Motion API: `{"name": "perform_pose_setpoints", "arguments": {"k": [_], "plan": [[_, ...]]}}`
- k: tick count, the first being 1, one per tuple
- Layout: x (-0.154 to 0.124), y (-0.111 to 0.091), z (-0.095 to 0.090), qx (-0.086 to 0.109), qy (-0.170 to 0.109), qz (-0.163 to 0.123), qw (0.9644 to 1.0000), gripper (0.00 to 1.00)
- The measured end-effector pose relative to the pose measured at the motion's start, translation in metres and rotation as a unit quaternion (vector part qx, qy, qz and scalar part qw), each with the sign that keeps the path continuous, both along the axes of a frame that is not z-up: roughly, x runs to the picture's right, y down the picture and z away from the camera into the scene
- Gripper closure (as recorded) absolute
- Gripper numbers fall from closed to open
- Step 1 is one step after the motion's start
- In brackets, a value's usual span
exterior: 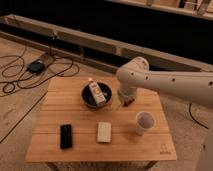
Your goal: Place the pepper in the ceramic cup
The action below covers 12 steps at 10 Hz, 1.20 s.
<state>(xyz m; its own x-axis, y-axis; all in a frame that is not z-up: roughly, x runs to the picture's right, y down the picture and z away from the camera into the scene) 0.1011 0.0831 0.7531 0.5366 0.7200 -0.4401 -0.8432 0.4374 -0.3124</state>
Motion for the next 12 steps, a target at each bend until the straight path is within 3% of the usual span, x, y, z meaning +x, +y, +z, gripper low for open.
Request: {"name": "perform_pose_setpoints", "arguments": {"k": [9, 12], "plan": [[0.001, -0.002, 0.002, 0.000, 0.004, 0.004, 1.0000, 0.20], [0.009, -0.007, 0.034, -0.011, 0.050, 0.013, 0.9986, 0.20]]}}
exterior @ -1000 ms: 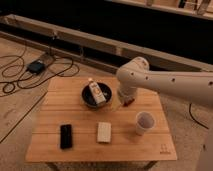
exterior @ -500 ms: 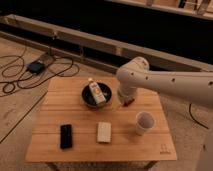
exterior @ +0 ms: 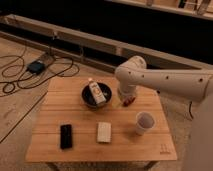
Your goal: Place the pepper in the ceramic cup
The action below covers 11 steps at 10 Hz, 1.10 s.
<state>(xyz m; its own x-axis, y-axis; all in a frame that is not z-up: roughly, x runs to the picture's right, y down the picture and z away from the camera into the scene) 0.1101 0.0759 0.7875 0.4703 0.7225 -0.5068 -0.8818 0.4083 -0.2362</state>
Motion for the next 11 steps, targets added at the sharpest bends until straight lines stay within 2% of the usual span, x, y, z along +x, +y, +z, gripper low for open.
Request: {"name": "perform_pose_setpoints", "arguments": {"k": [6, 11], "plan": [[0.006, -0.009, 0.080, -0.018, 0.063, 0.033, 0.9973, 0.20], [0.037, -0.003, 0.118, -0.032, 0.102, 0.077, 0.9913, 0.20]]}}
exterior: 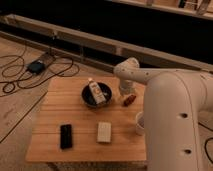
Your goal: Place the pepper in the ceramic cup
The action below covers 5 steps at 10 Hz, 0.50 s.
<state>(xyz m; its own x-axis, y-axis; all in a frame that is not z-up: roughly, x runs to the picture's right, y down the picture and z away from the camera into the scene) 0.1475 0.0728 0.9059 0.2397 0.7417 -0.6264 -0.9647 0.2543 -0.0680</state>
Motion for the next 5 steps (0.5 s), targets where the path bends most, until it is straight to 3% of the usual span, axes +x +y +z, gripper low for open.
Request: {"name": "perform_pose_setpoints", "arguments": {"k": [5], "plan": [[0.019, 0.004, 0.026, -0.005, 0.011, 0.041, 0.9991, 0.20]]}}
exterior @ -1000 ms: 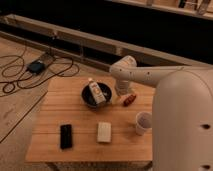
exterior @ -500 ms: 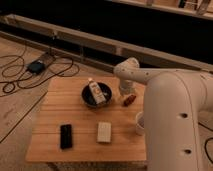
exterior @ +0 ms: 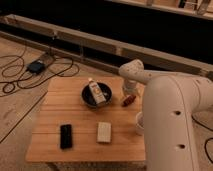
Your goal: Place the pepper in the ceramic cup
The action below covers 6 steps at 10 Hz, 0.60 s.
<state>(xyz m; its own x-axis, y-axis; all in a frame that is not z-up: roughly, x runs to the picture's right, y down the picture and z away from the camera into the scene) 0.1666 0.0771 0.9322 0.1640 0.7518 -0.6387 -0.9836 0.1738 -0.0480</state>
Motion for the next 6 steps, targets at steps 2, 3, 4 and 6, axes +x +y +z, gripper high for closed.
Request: {"name": "perform_pose_setpoints", "arguments": {"k": [2, 3, 4, 6], "plan": [[0.005, -0.001, 0.007, 0.000, 0.004, 0.009, 1.0000, 0.20], [0.009, -0.001, 0.010, 0.001, 0.008, 0.012, 0.9999, 0.20], [0.014, -0.002, 0.012, 0.000, 0.013, 0.015, 0.9998, 0.20], [0.026, -0.001, 0.011, -0.001, 0.025, 0.023, 0.9994, 0.20]]}}
